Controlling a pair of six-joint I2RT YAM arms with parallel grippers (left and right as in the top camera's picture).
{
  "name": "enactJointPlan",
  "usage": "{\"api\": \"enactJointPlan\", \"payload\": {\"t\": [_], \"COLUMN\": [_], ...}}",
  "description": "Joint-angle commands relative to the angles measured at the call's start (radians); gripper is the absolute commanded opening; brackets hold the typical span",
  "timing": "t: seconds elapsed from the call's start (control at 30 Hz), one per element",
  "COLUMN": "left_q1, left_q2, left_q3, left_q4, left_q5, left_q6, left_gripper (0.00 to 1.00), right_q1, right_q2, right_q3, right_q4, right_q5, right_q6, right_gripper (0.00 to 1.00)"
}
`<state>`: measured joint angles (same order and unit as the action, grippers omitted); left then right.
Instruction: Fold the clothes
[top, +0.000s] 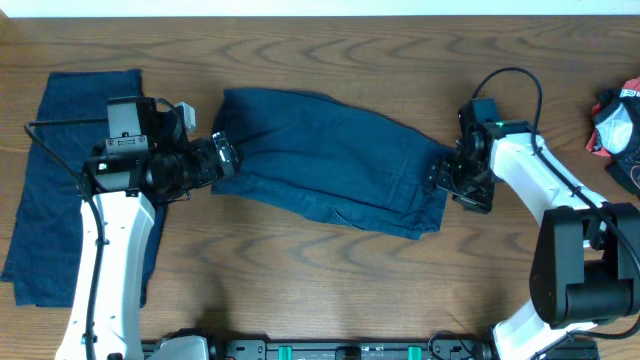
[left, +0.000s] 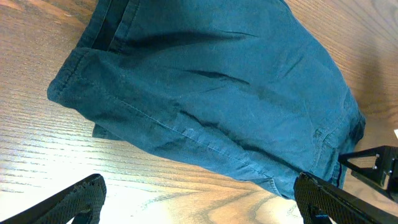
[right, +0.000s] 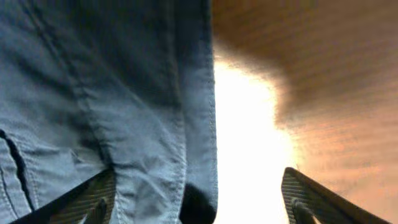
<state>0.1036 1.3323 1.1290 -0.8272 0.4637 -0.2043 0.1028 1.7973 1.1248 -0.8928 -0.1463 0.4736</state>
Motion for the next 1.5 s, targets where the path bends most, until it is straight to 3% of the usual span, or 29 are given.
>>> {"api": "enactJointPlan", "payload": {"t": [0.0,0.1,0.17,0.23,0.43,0.83,1.1,1.3,1.47], "left_q1": [0.000,0.000,0.000,0.000,0.000,0.000,0.000,0.000,0.000], "left_q2": [-0.002,-0.002,-0.002,-0.002,-0.002,-0.002,0.000,0.001,0.001], "left_q3": [0.014,0.014,0.014,0.014,0.014,0.014,0.014,0.014,0.014], "left_q4": [-0.002,-0.003,-0.003,-0.003,-0.003,-0.018,-0.034,-0.047,-0.075], "left_q5": [-0.005,-0.005,-0.005,-0.005,-0.005,-0.005,-0.005,-0.005,-0.005], "left_q6": [0.021,0.021,0.021,0.021,0.021,0.021,0.029,0.029,0.038], "left_gripper": [0.98,0.98,0.98,0.98,0.98,0.98,0.98,0.98,0.98], "right_q1": [0.013,0.029,0.041,0.051,0.076,-0.055,-0.100,-0.058,-0.053], "right_q2": [-0.024,-0.024,-0.024,-0.024,-0.024,-0.025,-0.024,0.032,0.111], "right_q3": [-0.009,-0.009,-0.009,-0.009,-0.009,0.100,0.186,0.185,0.185], "right_q4": [0.050,0.103,0.127,0.153,0.221,0.262,0.409,0.411,0.423], "right_q5": [-0.055,-0.084,-0.091,-0.091,-0.098,-0.126,-0.202,-0.116,0.009], "right_q6": [-0.014,0.018,0.034,0.047,0.072,-0.008,-0.022,-0.019,0.069], "right_gripper": [0.81,0.83,0.78,0.63,0.01,0.01,0.01,0.01,0.01]}}
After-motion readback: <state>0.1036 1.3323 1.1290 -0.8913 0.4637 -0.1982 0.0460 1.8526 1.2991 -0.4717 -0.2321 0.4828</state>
